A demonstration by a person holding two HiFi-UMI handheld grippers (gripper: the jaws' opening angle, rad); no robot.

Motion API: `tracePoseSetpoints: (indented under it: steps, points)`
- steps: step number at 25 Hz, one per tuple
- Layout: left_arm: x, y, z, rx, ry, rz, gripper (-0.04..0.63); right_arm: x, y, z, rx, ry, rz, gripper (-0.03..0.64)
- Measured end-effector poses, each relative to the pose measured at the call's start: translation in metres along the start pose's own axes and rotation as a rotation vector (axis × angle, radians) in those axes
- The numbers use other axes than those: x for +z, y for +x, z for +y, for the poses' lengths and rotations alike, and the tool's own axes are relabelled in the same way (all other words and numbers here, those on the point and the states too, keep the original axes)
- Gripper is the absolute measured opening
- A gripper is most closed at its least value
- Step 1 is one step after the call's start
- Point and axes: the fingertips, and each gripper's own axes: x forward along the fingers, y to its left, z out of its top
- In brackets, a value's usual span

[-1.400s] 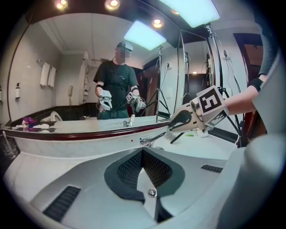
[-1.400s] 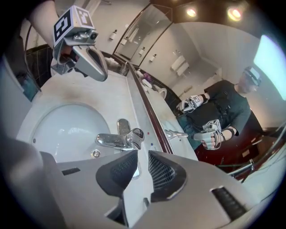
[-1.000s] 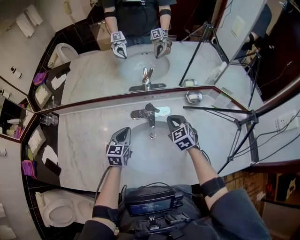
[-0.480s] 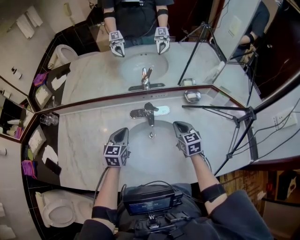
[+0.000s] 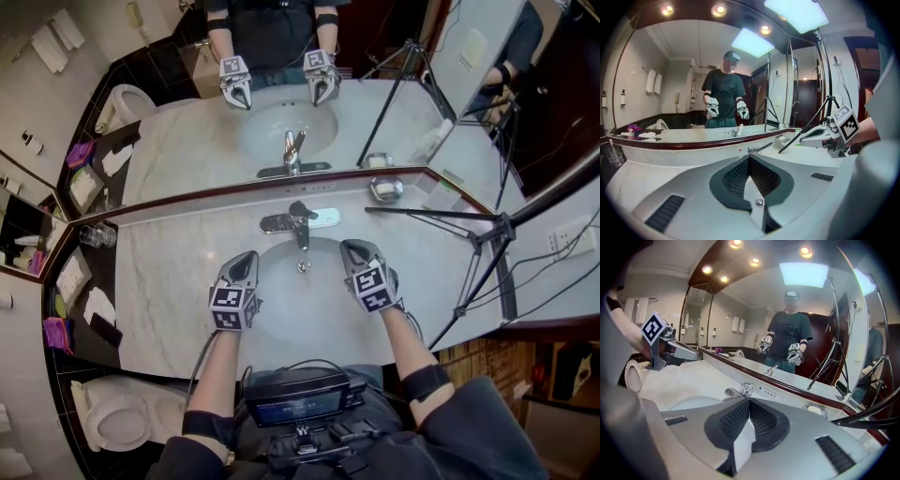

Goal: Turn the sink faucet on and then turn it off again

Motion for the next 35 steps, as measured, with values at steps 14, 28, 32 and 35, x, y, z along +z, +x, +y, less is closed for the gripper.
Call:
tracePoseSetpoints:
  steps: [14,28,32,35]
  points:
    - [-0.001,0.011,0.009,0.004,-0.019,0.008,0.0,0.005,0.052,-0.005,0.017,-0.365,0.075,0.206]
    - [-0.008,0.023,0.022,0.013,-0.037,0.03,0.0,0.014,0.121,0.011,0.129,-1.02,0.162,0.265]
    - [-0.011,0.025,0.025,0.019,-0.044,0.036,0.0,0.005,0.136,0.014,0.167,-1.138,0.191,0.262]
    - [-0.014,0.025,0.027,0.022,-0.049,0.041,0.0,0.001,0.143,0.017,0.183,-1.186,0.19,0.259]
